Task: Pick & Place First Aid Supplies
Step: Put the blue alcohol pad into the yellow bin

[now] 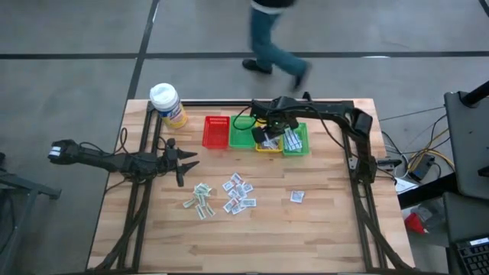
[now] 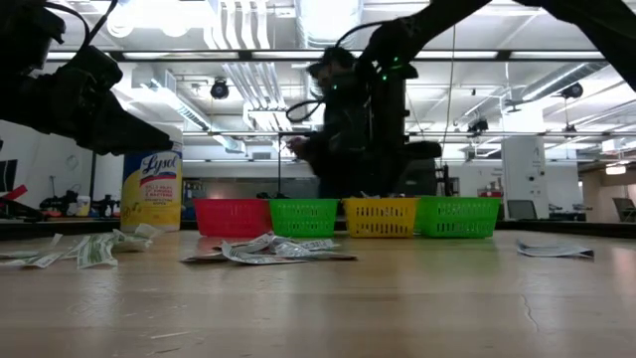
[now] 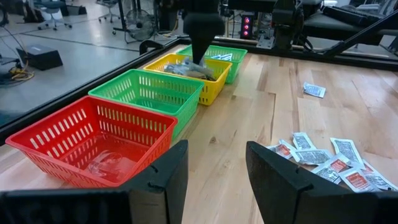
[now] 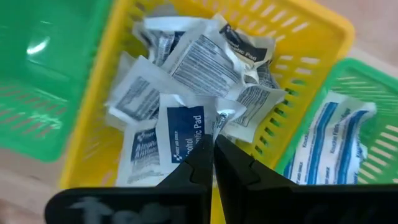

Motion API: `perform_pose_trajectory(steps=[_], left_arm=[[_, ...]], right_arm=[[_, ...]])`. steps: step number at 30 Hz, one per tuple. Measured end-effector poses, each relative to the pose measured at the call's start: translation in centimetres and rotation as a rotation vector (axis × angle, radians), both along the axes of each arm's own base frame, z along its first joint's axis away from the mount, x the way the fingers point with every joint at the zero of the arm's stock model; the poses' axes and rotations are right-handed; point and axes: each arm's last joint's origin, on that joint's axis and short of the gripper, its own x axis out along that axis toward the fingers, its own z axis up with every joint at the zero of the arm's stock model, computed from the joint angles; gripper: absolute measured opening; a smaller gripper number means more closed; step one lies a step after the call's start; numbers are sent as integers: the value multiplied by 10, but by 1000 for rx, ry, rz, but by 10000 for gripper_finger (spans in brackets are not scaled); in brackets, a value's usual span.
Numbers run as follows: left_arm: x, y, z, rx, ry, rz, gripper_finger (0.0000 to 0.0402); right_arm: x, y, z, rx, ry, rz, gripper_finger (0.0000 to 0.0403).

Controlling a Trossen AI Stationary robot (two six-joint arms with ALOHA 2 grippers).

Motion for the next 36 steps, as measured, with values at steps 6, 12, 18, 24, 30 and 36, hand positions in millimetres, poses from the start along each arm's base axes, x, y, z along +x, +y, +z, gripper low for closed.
perform_pose_trajectory(steps=[6,12,18,24,30,36], left_arm=[[0,0,0,0,1,0,158],[0,0,0,1,2,0,158],[0,0,0,5,4,-1,158],[0,0,0,6,4,-1,158],[0,0,0,6,5,-1,158],[0,0,0,6,5,-1,158]], right_arm=[[2,-3,-11,16,25,13,9],[2,-3,-10,9,26,81,9],[4,-4,-10,2,4,159,27],[7,-5,-9,-15,-21,171,82],[7,-5,-6,-15,-9,201,126],[3,-2,11,19,54,226,141]])
